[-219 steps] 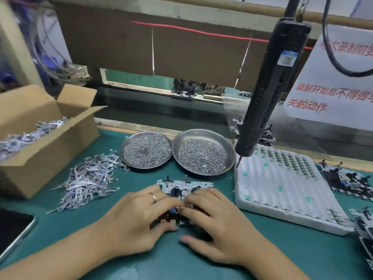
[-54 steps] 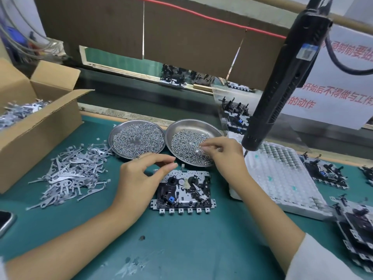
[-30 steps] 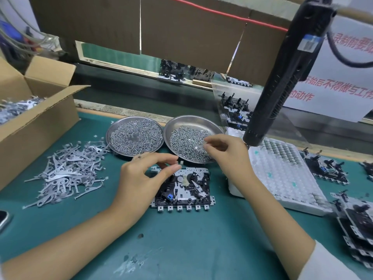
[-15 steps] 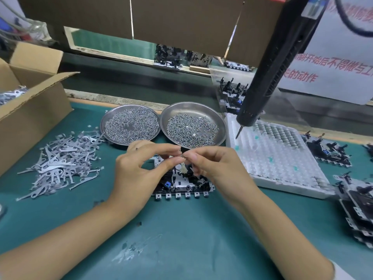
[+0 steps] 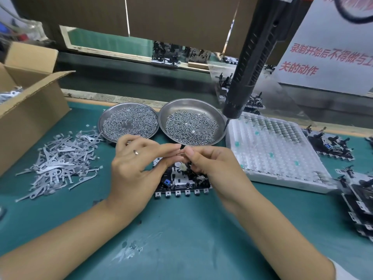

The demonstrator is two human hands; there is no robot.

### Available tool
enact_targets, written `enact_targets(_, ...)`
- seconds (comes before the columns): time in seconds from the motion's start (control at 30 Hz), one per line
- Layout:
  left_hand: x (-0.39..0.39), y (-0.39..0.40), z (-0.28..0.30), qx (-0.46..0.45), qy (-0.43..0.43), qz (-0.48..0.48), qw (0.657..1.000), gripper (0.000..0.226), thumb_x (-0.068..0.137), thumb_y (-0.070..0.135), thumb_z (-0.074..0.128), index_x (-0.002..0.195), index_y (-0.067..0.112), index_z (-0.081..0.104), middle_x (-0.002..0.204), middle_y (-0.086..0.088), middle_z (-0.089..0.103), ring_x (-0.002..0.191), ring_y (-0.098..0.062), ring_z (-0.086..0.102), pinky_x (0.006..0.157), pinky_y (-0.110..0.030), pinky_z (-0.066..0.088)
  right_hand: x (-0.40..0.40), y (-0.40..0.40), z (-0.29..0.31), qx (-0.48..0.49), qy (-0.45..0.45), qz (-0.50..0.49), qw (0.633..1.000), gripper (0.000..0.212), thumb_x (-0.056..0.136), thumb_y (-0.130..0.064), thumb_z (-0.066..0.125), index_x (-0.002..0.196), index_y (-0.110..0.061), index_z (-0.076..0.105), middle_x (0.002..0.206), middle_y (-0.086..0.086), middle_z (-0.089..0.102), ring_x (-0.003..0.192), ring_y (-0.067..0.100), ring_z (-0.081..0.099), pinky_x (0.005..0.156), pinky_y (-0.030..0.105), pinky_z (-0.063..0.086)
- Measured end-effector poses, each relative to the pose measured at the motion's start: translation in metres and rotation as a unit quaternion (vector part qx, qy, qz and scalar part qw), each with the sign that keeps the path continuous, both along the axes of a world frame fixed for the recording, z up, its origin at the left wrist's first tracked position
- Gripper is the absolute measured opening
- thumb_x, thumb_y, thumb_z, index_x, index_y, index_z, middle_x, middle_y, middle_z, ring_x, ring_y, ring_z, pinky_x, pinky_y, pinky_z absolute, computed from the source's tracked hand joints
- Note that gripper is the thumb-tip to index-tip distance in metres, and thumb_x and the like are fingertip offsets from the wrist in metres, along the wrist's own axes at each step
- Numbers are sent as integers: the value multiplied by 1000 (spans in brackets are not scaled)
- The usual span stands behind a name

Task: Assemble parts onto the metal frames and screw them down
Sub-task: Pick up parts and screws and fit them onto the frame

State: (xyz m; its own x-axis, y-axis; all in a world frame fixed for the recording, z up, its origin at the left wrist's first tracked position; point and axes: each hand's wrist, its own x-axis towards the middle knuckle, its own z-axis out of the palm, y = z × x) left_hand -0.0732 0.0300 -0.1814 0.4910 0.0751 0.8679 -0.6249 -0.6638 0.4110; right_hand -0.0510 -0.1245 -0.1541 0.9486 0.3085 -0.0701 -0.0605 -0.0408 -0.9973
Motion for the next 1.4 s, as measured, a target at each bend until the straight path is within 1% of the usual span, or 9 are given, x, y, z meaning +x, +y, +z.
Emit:
enact_targets(0.1,0,-1,1,-1,-3,-2,1000,22,71,14,79,90,15,69,79,7,68,71,-10,54,73,-40,37,0,-1,2,1,18,19,1000,21,80,-31,67,80,-11,74,68,-13,68,58,-9,53,62,6,41)
enact_targets(0.17,-1,-1,1,-3,-2,-5,1000,21,72,17,80,90,15,69,79,7,67,71,-9,54,73,-40,37,0,-2,4,4,27,32,999,24,71,-38,67,76,-16,74,67,-12,66,58,-8,53,67,12,39)
enact_targets(0.33,-1,0,0,-33,28,-20,999,21,74,25,75,92,22,67,72,-3,67,72,-13,52,77,-32,35,2,-3,6,5,38,42,998,26,62,-42,70,72,-18,75,67,-8,66,59,-1,51,73,20,38)
enact_targets(0.57,-1,-1,1,-69,48,-51,995,22,74,27,74,94,21,66,74,-1,62,77,-8,51,71,-36,40,5,-5,7,2,36,63,997,24,60,-43,71,68,-22,75,63,-9,64,62,4,52,71,21,40)
enact_targets(0.7,-1,-1,0,-73,43,-63,994,22,73,26,74,93,22,66,77,6,60,77,-4,50,71,-31,38,5,-5,8,-5,36,65,997,20,65,-40,69,66,-20,74,64,-8,65,67,8,53,75,24,40)
enact_targets(0.97,0,-1,1,-56,25,-72,995,19,76,30,73,93,24,66,83,16,63,78,-2,52,69,-43,39,0,-4,8,-30,-5,28,999,22,65,-45,69,70,-23,73,61,-13,65,55,-3,52,58,7,41)
enact_targets(1.13,0,-2,1,-44,42,-60,996,19,78,30,70,96,23,66,85,19,61,80,0,50,73,-35,39,0,-4,9,-36,-29,25,999,11,76,-33,71,73,-23,73,66,-10,67,57,-2,55,59,8,43)
enact_targets(1.3,0,-1,0,-19,62,-61,996,18,83,23,65,101,18,66,93,12,65,81,-13,59,80,-32,39,7,-22,28,-115,-98,27,988,14,83,-26,70,74,-16,74,66,-3,68,56,1,55,60,11,45)
enact_targets(1.4,0,0,0,-57,101,-60,991,16,85,20,68,100,18,66,90,8,66,83,-10,58,82,-30,40,24,-57,42,-266,-138,-23,954,14,85,-22,69,72,-17,72,65,-5,68,55,2,54,54,9,40)
